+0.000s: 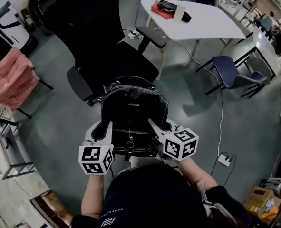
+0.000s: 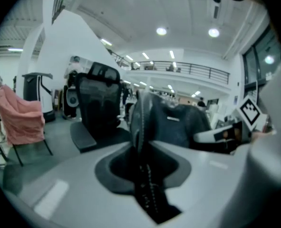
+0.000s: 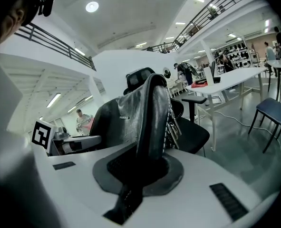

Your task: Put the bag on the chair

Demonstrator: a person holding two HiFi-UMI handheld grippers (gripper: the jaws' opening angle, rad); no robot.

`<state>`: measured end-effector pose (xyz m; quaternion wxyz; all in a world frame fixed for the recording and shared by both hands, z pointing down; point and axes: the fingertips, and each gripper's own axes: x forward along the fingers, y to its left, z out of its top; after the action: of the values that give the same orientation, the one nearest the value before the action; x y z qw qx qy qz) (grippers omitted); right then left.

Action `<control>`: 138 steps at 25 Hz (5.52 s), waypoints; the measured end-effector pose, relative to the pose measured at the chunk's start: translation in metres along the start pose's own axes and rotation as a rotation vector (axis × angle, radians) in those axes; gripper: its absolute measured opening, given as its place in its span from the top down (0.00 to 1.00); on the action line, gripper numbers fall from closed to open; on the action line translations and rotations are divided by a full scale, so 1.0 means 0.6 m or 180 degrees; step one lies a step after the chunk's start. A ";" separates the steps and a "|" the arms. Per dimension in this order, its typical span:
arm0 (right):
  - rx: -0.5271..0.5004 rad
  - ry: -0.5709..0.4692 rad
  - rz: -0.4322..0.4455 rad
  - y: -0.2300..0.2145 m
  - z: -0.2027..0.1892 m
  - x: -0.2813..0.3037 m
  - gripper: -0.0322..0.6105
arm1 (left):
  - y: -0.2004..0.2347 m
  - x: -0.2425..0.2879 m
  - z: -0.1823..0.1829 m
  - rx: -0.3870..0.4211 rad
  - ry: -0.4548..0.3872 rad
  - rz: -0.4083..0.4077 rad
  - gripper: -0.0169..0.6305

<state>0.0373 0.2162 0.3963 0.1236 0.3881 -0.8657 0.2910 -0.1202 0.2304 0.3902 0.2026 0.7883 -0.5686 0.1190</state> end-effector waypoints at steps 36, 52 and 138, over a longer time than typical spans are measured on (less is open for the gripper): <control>0.0214 0.0014 -0.0038 -0.210 0.209 0.290 0.91 | 0.155 0.359 0.158 -0.0018 0.0268 0.0012 0.84; 0.0340 0.0288 -0.0092 -0.344 0.253 0.466 0.91 | 0.241 0.560 0.167 -0.0133 0.0566 0.0092 0.85; 0.0343 0.0567 -0.0802 -0.515 0.163 0.605 0.53 | 0.339 0.741 0.012 -0.0354 0.1089 0.0471 0.66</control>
<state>0.0259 -0.2236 0.6038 0.2143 0.4723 -0.7790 0.3525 -0.1680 -0.2050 0.6068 0.3303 0.7002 -0.5880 0.2342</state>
